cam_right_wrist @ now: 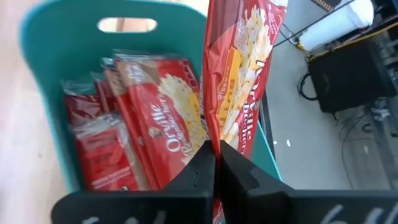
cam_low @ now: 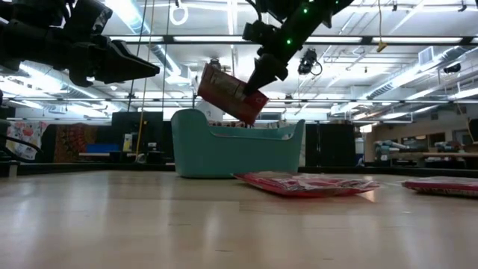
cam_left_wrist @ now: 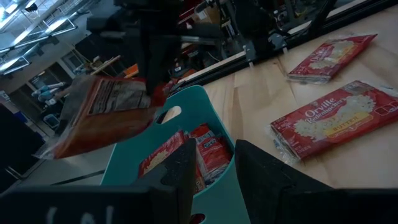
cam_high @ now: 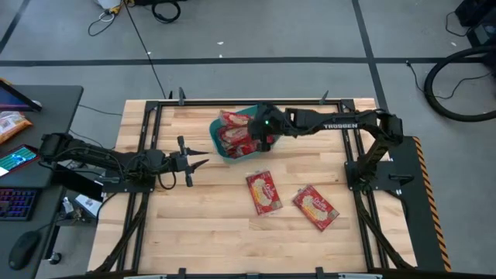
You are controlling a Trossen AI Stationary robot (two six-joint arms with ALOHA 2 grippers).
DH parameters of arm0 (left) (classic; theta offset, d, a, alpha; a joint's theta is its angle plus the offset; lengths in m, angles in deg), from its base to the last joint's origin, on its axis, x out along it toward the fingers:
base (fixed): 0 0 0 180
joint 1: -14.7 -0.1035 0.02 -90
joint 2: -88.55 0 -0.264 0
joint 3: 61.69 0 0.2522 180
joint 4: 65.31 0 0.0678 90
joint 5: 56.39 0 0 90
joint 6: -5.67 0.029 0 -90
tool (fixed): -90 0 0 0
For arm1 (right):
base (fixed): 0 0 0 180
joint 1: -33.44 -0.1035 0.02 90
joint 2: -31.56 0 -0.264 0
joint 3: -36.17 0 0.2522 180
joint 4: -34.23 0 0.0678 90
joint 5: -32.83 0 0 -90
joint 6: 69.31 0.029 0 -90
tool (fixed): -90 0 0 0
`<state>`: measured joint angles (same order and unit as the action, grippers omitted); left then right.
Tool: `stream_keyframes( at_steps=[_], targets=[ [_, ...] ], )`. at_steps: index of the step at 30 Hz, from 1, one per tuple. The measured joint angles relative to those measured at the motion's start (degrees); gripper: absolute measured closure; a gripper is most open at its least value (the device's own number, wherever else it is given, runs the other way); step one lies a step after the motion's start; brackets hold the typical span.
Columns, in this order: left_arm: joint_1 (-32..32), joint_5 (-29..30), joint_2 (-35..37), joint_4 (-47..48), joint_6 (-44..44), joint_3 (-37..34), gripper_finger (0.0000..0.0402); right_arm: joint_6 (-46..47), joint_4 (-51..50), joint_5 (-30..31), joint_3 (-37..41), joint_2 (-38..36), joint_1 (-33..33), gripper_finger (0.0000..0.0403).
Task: Sort popcorn bags into baskets
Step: Put the red popcorn bag into the green bin
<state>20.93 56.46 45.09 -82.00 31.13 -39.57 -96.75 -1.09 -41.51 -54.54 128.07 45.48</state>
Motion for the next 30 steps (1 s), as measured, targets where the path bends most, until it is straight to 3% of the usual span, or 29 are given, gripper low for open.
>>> stream_keyframes(
  at_steps=[9,21,30],
  targets=[
    [0.0,0.0,0.0,0.0,-0.1,0.0,0.0285,-0.2,-0.3,-6.4,0.0,0.0,3.4,0.0386],
    [0.0,0.0,0.0,0.0,-0.2,0.0,0.0285,-7.5,-0.3,-7.8,0.0,0.0,3.5,0.0382],
    [0.0,0.0,0.0,0.0,-0.2,0.0,0.0285,-6.1,-1.8,-5.4,0.0,-0.1,3.5,0.0316]
  ],
)
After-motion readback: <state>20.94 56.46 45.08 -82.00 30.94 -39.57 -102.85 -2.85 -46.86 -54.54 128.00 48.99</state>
